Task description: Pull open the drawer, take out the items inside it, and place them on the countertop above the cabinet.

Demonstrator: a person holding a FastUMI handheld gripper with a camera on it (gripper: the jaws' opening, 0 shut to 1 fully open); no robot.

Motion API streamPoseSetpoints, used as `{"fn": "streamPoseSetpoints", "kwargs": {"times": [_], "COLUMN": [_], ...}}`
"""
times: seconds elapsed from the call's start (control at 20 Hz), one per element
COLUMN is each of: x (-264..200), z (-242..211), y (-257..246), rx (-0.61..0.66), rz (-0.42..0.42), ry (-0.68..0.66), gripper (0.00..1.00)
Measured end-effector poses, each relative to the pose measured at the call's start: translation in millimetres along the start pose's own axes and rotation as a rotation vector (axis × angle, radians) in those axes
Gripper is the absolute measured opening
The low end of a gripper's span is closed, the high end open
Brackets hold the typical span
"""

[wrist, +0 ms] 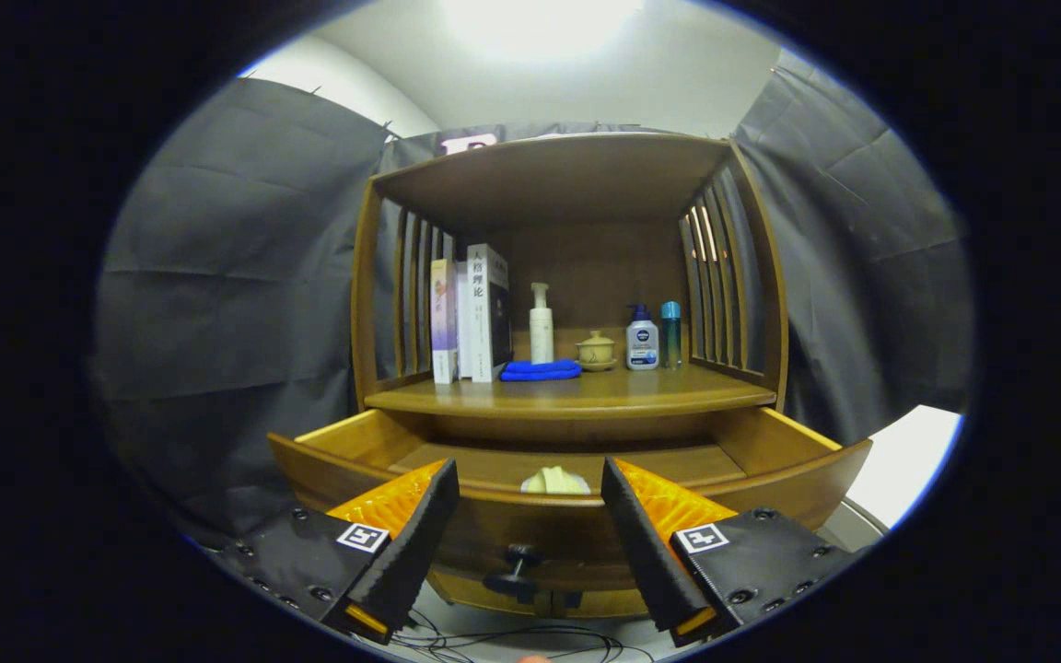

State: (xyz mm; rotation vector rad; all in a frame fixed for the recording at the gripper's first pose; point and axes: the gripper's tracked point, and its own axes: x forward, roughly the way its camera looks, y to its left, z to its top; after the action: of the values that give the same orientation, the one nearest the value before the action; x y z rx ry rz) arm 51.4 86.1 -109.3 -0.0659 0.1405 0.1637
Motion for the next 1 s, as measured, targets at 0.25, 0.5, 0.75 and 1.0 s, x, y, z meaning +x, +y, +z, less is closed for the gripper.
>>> {"fn": "streamPoseSetpoints", "kwargs": {"times": [0.25, 0.5, 0.75, 1.0], "x": [39, 77, 104, 113], "z": [31, 9, -21, -62], "y": [-20, -15, -12, -14], "rx": [0.007, -0.043, 0.019, 0.021], "rz": [0.029, 0.098, 0.113, 0.119], "ry": [0.094, 0.307, 0.500, 0.696], "gripper": [0.96, 0.96, 0.96, 0.95]}}
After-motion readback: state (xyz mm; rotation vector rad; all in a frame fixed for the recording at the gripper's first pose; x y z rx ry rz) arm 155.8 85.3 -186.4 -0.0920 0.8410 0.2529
